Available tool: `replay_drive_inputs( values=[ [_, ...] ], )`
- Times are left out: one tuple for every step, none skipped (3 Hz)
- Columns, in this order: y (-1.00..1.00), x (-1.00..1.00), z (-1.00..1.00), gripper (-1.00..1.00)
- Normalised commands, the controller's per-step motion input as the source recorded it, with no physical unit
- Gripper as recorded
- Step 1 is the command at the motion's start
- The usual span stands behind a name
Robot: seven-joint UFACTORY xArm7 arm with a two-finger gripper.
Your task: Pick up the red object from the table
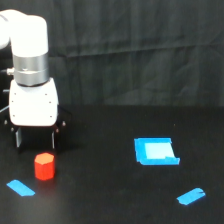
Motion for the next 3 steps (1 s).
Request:
replay_drive_inputs(
  values=[
    [-0.9,0.04,-0.06,0.99],
    [-0.89,0.01,-0.06,0.98],
    [-0.84,-0.02,-0.06,0.93]
  ],
)
